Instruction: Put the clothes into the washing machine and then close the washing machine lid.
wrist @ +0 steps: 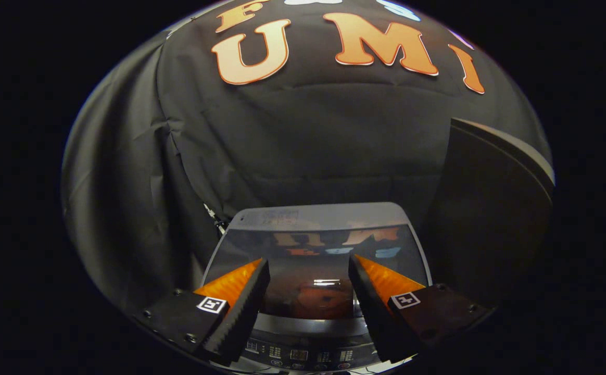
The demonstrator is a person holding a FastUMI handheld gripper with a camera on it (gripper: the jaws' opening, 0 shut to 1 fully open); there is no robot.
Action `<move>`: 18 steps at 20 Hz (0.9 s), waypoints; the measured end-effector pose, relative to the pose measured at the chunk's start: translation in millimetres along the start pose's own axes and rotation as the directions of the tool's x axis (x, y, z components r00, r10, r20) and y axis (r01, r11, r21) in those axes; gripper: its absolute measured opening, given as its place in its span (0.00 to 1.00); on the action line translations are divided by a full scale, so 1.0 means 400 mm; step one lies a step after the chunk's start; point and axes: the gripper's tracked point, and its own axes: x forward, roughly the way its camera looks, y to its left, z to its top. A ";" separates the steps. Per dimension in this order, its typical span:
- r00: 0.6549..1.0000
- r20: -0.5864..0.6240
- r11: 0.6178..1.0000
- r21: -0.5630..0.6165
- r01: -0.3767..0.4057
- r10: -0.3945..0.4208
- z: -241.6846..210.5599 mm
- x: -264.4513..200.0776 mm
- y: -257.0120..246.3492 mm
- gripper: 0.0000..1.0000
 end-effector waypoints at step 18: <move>0.923 0.382 0.995 -0.096 -0.018 0.053 0.497 -0.537 0.015 0.98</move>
